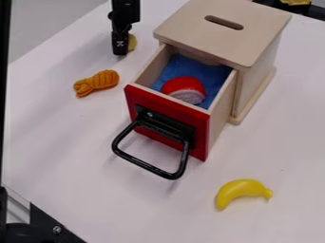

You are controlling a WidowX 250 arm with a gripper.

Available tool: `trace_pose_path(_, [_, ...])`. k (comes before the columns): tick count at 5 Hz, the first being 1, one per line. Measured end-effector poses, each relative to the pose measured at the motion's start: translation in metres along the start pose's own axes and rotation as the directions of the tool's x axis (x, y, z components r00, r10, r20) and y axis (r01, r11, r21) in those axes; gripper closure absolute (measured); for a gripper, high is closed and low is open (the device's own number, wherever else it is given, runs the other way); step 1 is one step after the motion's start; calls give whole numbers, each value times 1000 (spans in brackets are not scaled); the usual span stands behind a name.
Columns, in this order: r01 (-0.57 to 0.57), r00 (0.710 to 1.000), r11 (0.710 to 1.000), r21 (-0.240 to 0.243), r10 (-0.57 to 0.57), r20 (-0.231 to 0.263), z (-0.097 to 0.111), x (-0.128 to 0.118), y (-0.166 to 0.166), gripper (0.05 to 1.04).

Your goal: Move the yellow object to the lower left side of the table

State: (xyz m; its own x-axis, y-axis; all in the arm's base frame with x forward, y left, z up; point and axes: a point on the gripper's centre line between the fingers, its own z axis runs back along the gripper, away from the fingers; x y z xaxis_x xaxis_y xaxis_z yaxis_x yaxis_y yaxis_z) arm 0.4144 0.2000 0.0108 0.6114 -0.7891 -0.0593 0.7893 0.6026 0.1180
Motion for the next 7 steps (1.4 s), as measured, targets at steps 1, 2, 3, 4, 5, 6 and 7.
trace_pose_path(1, [-4,1000,1000,-3,4,-10,1,0,-4,414])
trace_pose_path(2, [-42,999,999,-24,42,30,18,0,-8,414])
trace_pose_path(3, [-71,997,997,35,70,29,54,-6,-7,414])
trace_pose_path(4, [-83,996,995,58,81,38,86,-10,-28,414])
trace_pose_path(5, [-95,994,992,86,89,71,116,-17,-57,414])
trace_pose_path(6, [-131,988,987,90,123,90,128,-26,-89,414])
trace_pose_path(7, [-156,985,986,55,151,86,120,-33,-114,414])
